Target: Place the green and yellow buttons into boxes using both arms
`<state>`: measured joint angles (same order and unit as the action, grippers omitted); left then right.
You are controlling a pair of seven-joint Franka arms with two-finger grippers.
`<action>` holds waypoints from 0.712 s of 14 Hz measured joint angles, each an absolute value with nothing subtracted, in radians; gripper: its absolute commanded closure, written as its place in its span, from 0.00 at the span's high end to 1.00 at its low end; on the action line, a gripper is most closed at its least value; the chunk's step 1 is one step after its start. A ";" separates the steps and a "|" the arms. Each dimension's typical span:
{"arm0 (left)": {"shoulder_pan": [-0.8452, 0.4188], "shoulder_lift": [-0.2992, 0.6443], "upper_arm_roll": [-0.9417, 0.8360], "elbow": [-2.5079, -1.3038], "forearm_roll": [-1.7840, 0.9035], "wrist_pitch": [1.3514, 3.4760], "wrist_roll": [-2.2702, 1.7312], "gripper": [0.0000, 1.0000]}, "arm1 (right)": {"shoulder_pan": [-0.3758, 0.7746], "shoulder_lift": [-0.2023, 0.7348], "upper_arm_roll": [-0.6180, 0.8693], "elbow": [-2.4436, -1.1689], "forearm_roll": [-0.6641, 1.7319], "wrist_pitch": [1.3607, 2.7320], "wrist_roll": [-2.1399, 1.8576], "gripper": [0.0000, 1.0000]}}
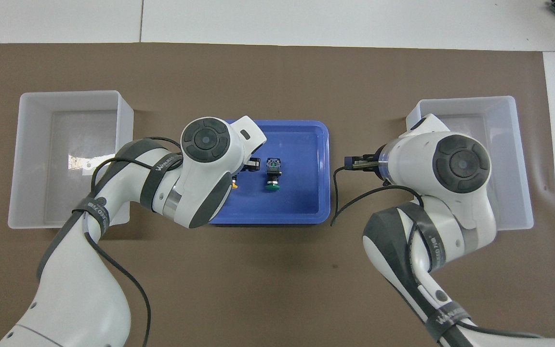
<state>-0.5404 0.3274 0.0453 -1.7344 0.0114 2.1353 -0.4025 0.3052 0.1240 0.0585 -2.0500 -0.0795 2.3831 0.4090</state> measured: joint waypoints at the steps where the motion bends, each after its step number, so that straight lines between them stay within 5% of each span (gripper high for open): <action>1: -0.515 0.297 0.046 -1.723 0.011 2.096 -0.400 0.00 | 0.319 0.137 0.059 -2.050 -0.077 2.408 0.410 0.93; 5: -0.391 0.203 0.048 -1.657 0.011 1.933 -0.331 0.00 | 0.388 0.200 0.060 -2.030 -0.045 2.514 0.438 0.93; 10: -0.223 0.197 0.049 -1.615 -0.001 1.871 -0.116 0.00 | 0.484 0.318 0.060 -1.902 -0.045 2.513 0.517 0.92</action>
